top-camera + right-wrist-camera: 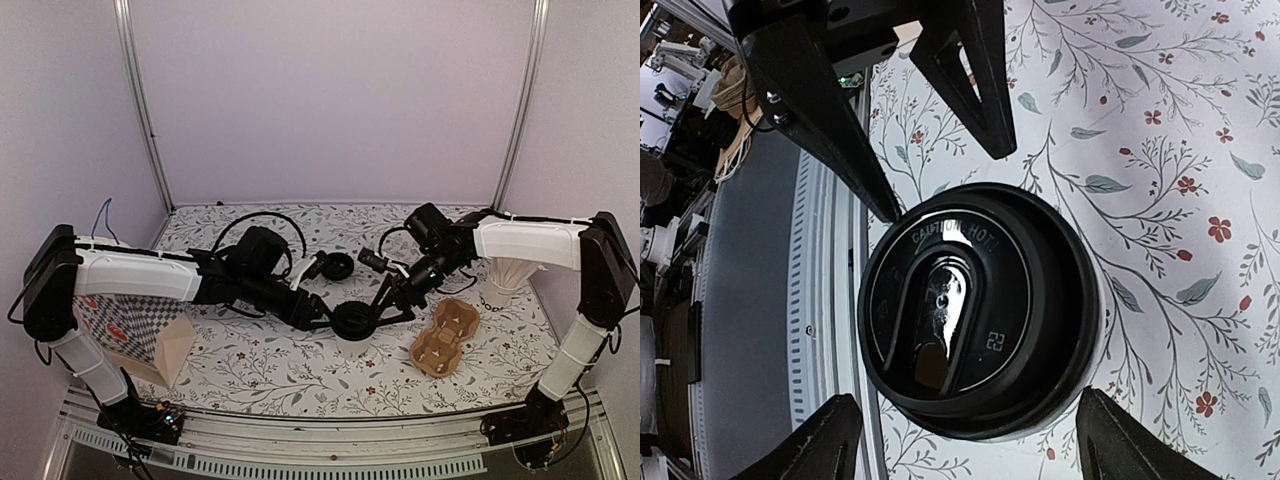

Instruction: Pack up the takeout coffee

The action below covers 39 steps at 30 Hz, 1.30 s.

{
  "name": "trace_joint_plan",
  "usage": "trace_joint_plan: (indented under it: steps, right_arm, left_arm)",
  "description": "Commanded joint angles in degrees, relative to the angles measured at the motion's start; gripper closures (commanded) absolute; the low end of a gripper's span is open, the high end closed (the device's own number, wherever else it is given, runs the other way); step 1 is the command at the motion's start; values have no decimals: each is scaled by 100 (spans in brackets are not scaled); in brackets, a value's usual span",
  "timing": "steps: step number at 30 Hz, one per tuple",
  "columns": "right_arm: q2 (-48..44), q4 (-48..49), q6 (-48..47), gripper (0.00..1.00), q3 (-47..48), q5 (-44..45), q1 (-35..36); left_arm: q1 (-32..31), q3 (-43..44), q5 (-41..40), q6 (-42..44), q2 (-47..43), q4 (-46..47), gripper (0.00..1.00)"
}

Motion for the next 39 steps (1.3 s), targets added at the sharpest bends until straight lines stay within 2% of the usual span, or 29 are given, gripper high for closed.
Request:
trace_joint_plan:
  steps: [1,12,21,31,39]
  right_arm:
    - [137,-135,-72,24,29,-256,-19]
    - [233,-143,-10,25,77,-299,-26]
    - [299,-153,119,37,164,-179,-26]
    - [133,-121,329,30,254,288,-36]
    - [-38,-305,321,27,422,515,-56]
  left_arm:
    - [-65,149,137,-19,148,200,41]
    - [-64,231,158,-72,326,298,42]
    - [-65,181,160,-124,371,282,42]
    - [-67,120,232,-98,-168,510,32]
    - [-56,495,95,-224,217,461,32]
